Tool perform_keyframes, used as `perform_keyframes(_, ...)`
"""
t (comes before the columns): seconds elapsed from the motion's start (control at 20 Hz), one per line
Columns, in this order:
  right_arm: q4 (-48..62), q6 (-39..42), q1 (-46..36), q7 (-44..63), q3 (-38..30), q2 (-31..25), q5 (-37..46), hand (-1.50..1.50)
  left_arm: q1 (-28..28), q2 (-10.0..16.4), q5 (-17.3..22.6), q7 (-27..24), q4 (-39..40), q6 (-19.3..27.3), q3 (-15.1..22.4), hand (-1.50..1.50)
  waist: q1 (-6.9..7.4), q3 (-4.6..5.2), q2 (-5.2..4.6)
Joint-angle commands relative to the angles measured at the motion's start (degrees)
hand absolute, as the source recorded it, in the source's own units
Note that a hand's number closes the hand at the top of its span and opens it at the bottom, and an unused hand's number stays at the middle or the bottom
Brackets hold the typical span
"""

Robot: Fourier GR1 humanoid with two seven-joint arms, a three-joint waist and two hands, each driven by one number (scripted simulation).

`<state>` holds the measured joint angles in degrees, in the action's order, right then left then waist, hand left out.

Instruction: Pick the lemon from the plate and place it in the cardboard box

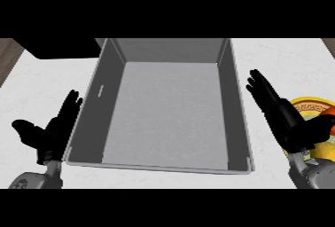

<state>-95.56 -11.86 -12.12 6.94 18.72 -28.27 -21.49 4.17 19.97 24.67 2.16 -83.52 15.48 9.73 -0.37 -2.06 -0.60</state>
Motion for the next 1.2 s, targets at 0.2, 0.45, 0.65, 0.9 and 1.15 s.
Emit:
perform_keyframes(0.2,3.08,-5.36,-0.47,-11.45,-21.16,-4.23,-2.82,-1.5,-0.99,8.89,-11.45,-3.0,1.36,2.48,0.62,0.0,-1.51,1.73,0.7)
perform_keyframes(0.45,13.92,-22.5,5.13,-4.88,-27.17,-7.76,6.7,-1.5,-2.66,9.03,-12.97,-3.29,1.5,2.38,2.14,0.0,-1.9,1.96,0.55)
perform_keyframes(0.65,13.44,-17.6,12.43,-17.15,-34.83,-4.89,1.12,-1.5,-3.53,9.83,-14.51,-2.23,-0.11,2.19,2.09,0.0,-0.6,1.97,0.75)
perform_keyframes(0.9,10.64,-9.58,20.35,-10.49,-29.16,-15.61,8.81,-1.5,-2.88,6.91,-15.74,-1.52,0.2,2.95,3.04,0.0,-0.61,2.14,0.64)
perform_keyframes(1.15,7.62,-3.07,24.15,0.95,-25.74,-27.19,13.66,-1.5,-4.05,6.1,-17.66,-0.93,-0.99,4.3,4.55,0.0,0.17,2.29,0.54)
